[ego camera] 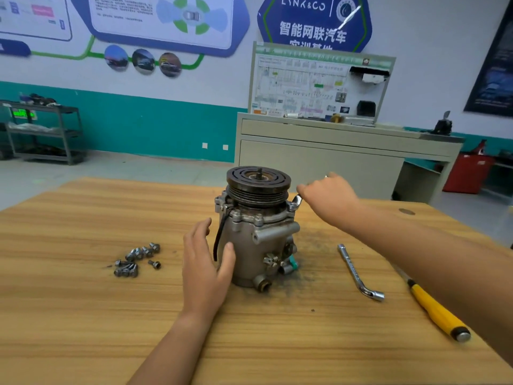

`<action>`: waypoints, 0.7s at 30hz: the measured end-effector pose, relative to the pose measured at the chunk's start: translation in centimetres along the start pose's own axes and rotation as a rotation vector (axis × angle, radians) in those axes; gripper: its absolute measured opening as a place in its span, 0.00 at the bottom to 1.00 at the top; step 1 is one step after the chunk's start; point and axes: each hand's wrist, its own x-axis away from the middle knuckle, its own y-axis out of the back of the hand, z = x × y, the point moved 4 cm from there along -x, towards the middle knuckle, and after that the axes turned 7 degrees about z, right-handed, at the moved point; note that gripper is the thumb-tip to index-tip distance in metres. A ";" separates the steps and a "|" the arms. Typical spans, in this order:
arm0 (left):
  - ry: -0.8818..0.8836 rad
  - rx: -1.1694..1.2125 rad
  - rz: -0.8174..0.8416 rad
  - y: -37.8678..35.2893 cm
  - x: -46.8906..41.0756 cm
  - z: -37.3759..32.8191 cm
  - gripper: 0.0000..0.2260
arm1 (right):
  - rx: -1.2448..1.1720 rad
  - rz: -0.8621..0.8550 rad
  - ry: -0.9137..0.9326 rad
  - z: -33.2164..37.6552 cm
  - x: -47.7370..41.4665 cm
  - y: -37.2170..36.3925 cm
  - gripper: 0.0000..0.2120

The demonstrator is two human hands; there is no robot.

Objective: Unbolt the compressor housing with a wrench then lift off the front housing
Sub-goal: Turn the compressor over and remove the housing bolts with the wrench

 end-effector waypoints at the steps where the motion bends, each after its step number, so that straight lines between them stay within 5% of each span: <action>1: 0.011 0.004 0.001 0.1 0.0 0.1 0.24 | 0.014 -0.016 0.021 0.1 -0.3 0.2 0.10; 4: -0.009 0.005 0.047 0.0 0.0 0.0 0.22 | -0.019 -0.062 -0.029 -1.3 -0.1 1.3 0.11; 8: -0.005 0.020 0.063 -0.1 0.0 0.2 0.18 | -0.377 -0.238 -0.237 -4.4 2.6 1.7 0.10; 10: -0.004 0.018 0.040 0.1 0.0 0.3 0.14 | -0.443 -0.190 -0.199 -4.0 4.3 1.2 0.11; 14: -0.001 0.029 0.027 0.3 0.0 0.7 0.09 | -0.372 -0.001 -0.137 -1.3 6.4 -0.7 0.10; 21: 0.004 0.049 0.041 0.2 0.0 0.8 0.09 | -0.191 0.067 -0.085 0.1 5.6 -0.1 0.14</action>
